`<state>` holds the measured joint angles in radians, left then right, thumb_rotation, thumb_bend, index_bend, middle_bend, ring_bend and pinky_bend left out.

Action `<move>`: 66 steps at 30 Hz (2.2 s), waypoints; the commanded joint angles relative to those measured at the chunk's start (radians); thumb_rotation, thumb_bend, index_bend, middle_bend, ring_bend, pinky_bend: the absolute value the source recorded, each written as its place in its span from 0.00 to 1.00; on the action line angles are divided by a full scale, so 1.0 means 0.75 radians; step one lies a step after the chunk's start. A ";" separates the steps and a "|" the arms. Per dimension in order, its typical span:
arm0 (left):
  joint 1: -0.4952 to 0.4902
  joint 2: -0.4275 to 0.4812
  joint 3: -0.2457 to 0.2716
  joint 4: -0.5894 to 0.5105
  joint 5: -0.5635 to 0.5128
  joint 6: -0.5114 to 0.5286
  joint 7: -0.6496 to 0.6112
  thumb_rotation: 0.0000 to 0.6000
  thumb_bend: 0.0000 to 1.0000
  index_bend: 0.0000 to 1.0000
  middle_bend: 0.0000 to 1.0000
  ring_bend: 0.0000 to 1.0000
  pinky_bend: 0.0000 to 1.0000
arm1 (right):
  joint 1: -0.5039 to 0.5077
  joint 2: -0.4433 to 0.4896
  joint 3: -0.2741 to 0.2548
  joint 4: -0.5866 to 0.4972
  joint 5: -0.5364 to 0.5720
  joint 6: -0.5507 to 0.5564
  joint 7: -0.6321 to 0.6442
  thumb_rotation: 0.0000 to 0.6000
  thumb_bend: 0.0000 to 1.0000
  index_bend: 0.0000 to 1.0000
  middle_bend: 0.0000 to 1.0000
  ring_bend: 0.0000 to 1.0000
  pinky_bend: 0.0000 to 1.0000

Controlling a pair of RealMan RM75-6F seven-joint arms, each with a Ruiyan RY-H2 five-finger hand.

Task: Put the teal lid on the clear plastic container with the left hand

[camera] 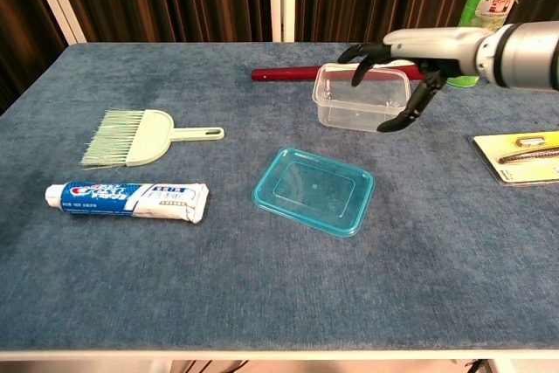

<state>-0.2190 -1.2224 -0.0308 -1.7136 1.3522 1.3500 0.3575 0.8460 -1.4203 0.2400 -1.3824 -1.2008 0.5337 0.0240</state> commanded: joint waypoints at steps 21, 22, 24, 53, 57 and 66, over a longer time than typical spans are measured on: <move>0.009 -0.019 0.018 0.070 0.027 -0.028 -0.089 1.00 0.02 0.08 0.00 0.00 0.00 | 0.026 -0.056 -0.098 -0.082 0.164 0.028 -0.024 1.00 0.13 0.00 0.27 0.00 0.00; 0.008 -0.018 0.018 0.070 0.031 -0.028 -0.089 1.00 0.02 0.08 0.00 0.00 0.00 | 0.024 -0.055 -0.101 -0.093 0.167 0.040 -0.030 1.00 0.13 0.00 0.27 0.00 0.00; 0.005 -0.016 0.016 0.070 0.037 -0.029 -0.091 1.00 0.02 0.08 0.00 0.00 0.00 | 0.023 -0.056 -0.102 -0.108 0.174 0.056 -0.035 1.00 0.13 0.00 0.27 0.00 0.00; -0.591 -0.139 -0.056 -0.074 0.434 -0.647 -0.029 1.00 0.03 0.19 0.15 0.03 0.07 | -0.470 0.446 -0.275 -0.611 -0.233 1.007 -0.162 1.00 0.13 0.00 0.18 0.00 0.00; -0.702 -0.267 -0.112 -0.003 0.310 -0.810 0.055 1.00 0.03 0.17 0.14 0.03 0.07 | -0.586 0.509 -0.309 -0.642 -0.299 1.149 -0.148 1.00 0.13 0.00 0.18 0.00 0.00; -0.934 -0.509 -0.189 0.146 -0.255 -1.002 0.509 1.00 0.03 0.05 0.01 0.00 0.02 | -0.738 0.526 -0.325 -0.605 -0.354 1.291 -0.102 1.00 0.13 0.00 0.17 0.00 0.00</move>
<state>-0.8329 -1.5238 -0.1506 -1.6575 1.3285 0.6518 0.5920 0.3020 -1.0253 -0.0038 -1.8434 -1.4601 1.4949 -0.0610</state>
